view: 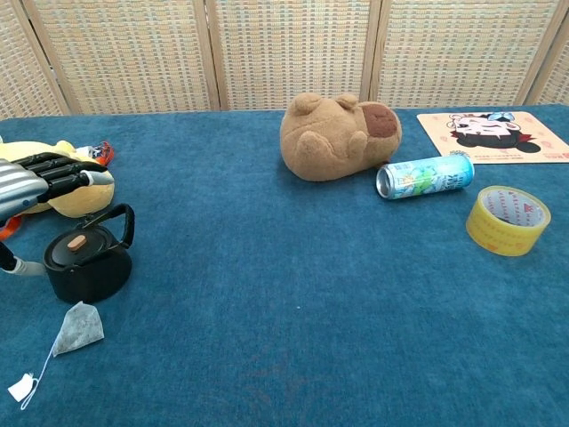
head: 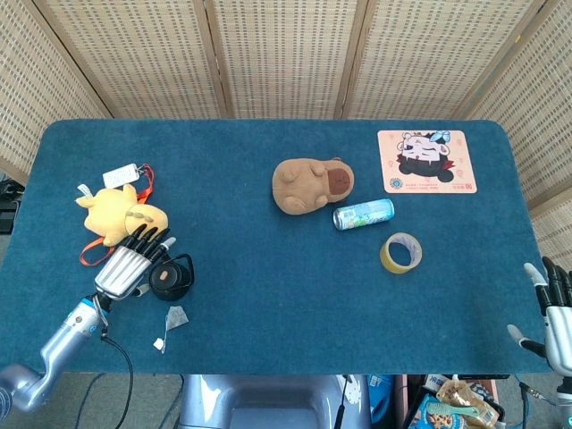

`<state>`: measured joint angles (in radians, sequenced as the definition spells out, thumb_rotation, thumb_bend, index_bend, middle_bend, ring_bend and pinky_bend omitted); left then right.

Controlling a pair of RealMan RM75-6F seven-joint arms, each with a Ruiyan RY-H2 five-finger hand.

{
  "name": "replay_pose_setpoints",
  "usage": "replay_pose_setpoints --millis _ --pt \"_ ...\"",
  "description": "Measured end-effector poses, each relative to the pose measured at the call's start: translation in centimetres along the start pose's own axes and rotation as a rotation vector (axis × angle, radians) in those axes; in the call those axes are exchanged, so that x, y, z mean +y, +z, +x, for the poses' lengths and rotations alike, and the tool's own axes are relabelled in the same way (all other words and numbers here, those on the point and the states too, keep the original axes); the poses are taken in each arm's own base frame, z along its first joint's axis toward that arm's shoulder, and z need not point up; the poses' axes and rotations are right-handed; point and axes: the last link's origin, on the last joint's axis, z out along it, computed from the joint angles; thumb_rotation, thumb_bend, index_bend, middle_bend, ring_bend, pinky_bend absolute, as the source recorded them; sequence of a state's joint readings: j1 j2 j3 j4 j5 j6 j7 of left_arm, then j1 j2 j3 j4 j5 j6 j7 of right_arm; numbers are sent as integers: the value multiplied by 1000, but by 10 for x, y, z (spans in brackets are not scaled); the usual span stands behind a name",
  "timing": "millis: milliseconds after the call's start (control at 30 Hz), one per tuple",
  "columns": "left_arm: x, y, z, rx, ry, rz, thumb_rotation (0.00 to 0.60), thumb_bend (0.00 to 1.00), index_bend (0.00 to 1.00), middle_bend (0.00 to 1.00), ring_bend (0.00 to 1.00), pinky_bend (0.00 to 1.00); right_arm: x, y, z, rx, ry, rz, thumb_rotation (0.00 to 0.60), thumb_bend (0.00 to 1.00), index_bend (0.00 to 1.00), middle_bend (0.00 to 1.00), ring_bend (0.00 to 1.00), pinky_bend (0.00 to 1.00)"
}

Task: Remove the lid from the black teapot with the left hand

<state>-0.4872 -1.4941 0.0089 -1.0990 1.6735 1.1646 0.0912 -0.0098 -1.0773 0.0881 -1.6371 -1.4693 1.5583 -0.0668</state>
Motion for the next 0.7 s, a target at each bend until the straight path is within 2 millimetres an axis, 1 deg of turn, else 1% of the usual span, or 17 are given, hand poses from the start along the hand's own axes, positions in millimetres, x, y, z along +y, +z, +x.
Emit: replay_pose_setpoints --millis 100,333,433,500,633,700 --pt "13 0 3 7 -16 -30 600 57 0 0 0 0 1 0 1 3 5 0 600 0 0 0 0 0" --pt "60 9 14 34 -99 -111 600 57 0 0 0 0 3 1 3 0 11 -4 600 0 0 0 0 0" --pt "72 11 18 35 -114 -132 600 57 0 0 0 0 3 1 3 -1 11 -5 600 0 0 0 0 0" --pt "72 10 20 37 -123 -136 600 57 0 0 0 0 3 2 2 -3 9 -5 600 0 0 0 0 0" --pt "62 3 32 47 -138 -135 600 56 7 0 0 0 3 2 2 -6 7 -7 600 0 0 0 0 0" --pt "54 0 39 50 -139 -136 600 57 77 0 0 0 3 2 2 -6 7 -6 600 0 0 0 0 0"
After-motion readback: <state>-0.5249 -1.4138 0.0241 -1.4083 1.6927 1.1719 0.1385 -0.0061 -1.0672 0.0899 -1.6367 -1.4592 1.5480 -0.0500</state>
